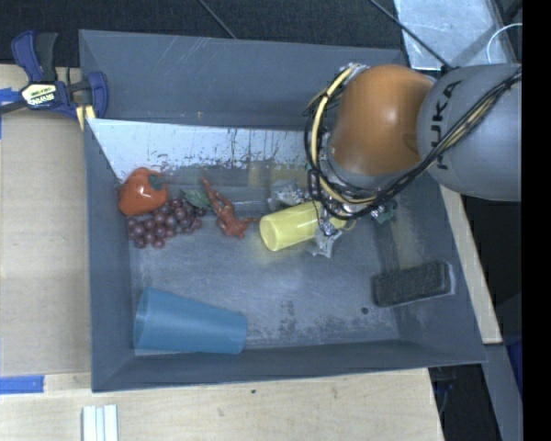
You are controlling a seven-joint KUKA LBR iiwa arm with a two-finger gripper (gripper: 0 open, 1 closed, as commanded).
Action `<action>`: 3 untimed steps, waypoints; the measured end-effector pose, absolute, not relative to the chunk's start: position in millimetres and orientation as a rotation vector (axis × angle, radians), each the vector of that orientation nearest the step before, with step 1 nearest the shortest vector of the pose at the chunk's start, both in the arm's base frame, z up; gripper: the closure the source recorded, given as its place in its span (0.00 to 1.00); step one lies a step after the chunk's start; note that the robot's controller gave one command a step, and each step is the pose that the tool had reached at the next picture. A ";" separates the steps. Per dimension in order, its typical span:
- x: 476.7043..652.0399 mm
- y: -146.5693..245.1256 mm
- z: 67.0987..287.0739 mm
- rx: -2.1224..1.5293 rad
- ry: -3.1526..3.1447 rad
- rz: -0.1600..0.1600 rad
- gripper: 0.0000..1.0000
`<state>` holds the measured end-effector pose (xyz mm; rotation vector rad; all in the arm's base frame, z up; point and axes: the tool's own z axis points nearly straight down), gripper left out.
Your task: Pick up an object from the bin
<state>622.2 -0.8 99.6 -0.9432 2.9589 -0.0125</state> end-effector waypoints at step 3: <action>620.9 -2.3 87.4 -0.901 2.966 -0.011 1.00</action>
Offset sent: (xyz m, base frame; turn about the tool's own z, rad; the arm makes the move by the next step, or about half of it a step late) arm -0.0020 -0.0011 -0.0123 0.0224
